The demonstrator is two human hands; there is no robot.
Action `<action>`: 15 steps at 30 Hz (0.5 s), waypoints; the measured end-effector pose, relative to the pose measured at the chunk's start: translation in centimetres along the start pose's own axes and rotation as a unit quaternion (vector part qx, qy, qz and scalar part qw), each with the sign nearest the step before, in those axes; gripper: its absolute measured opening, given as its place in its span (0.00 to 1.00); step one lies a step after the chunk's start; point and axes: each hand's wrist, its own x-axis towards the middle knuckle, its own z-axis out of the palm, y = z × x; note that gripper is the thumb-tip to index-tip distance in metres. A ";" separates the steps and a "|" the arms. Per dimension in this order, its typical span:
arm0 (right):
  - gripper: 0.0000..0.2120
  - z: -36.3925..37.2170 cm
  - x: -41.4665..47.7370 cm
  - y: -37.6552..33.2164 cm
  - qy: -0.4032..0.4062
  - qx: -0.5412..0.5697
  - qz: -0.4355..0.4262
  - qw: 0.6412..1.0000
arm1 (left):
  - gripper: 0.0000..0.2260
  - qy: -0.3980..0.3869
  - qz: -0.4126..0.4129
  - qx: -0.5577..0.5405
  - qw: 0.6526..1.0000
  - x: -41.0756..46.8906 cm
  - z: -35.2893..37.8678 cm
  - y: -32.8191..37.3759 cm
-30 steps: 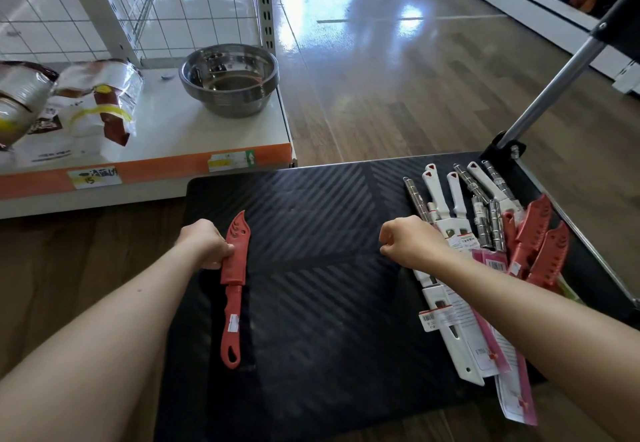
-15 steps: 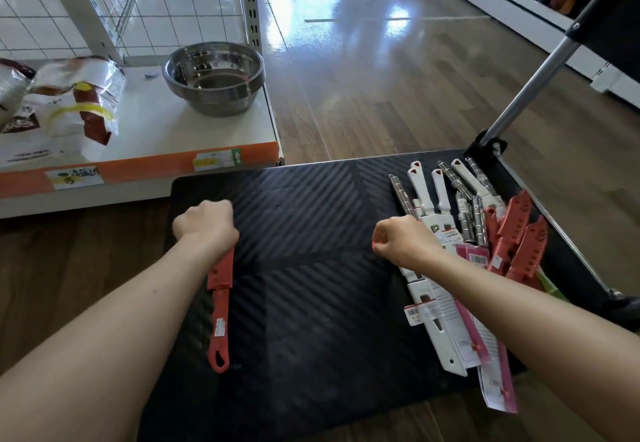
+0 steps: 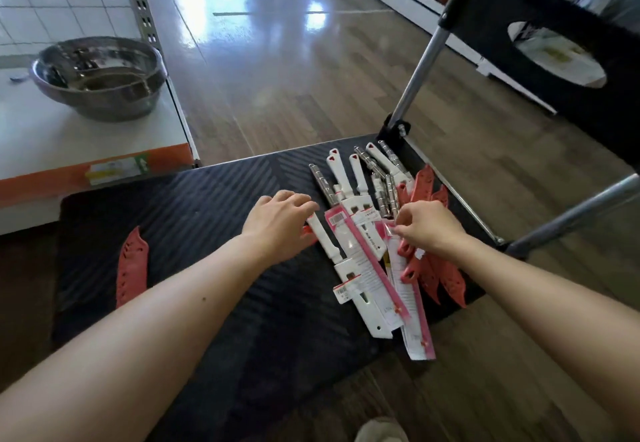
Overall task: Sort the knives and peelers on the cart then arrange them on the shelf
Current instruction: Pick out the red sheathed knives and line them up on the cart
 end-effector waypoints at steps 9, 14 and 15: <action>0.07 0.7 -2.6 5.1 -0.023 0.015 0.077 0.997 | 0.27 -0.025 0.080 0.016 0.996 1.2 1.1 3.7; 0.07 1.8 -2.7 5.2 -0.023 0.052 0.103 0.993 | 0.28 -0.023 0.072 0.016 0.997 1.5 1.5 4.1; 0.06 1.9 -2.6 5.2 -0.015 0.056 0.114 0.992 | 0.28 -0.020 0.067 0.012 0.998 1.6 1.5 4.2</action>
